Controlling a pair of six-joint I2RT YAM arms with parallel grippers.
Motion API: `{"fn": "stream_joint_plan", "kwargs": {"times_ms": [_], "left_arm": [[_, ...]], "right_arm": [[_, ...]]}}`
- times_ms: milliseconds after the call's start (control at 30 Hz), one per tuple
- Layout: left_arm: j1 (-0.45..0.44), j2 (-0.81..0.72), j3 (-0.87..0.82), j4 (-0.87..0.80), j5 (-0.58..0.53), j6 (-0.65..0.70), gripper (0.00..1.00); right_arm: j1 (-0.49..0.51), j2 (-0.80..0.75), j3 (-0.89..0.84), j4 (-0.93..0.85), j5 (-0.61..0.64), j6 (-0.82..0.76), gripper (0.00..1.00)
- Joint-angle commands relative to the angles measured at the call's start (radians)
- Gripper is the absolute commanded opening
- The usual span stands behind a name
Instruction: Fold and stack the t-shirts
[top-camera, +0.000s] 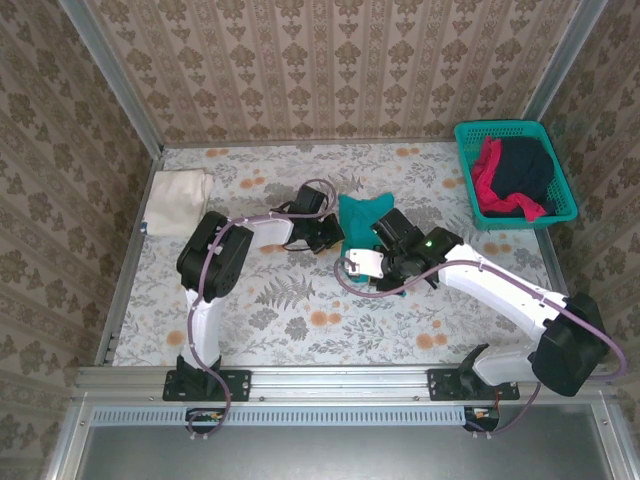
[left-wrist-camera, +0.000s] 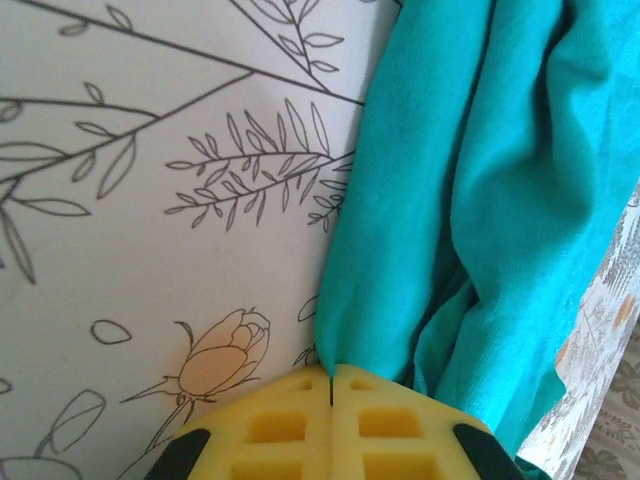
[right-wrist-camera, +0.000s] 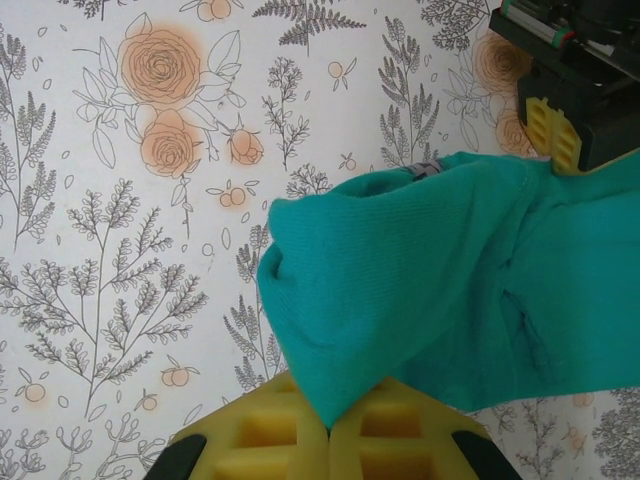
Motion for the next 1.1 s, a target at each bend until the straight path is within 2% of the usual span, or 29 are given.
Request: {"fn": "stream_joint_plan", "kwargs": {"times_ms": [0, 100, 267, 467, 767, 1067], "left_arm": [[0.0, 0.032, 0.025, -0.073, 0.035, 0.064, 0.0], [0.009, 0.031, -0.006, -0.067, 0.052, 0.069, 0.0], [0.04, 0.038, -0.079, -0.012, 0.09, 0.037, 0.0], [0.056, 0.056, -0.087, -0.009, 0.127, 0.046, 0.0], [0.073, 0.068, -0.095, -0.018, 0.141, 0.058, 0.0], [0.077, 0.089, -0.086, -0.016, 0.159, 0.046, 0.0]], "right_arm": [[-0.018, 0.021, 0.078, -0.032, 0.016, -0.057, 0.0], [-0.053, 0.052, 0.143, -0.055, 0.035, -0.107, 0.0], [-0.115, 0.208, 0.299, -0.114, 0.096, -0.206, 0.0], [-0.178, 0.385, 0.5, -0.16, 0.103, -0.287, 0.0], [-0.232, 0.631, 0.749, -0.192, 0.105, -0.323, 0.0], [-0.245, 0.788, 0.875, -0.142, 0.083, -0.316, 0.0]]}}
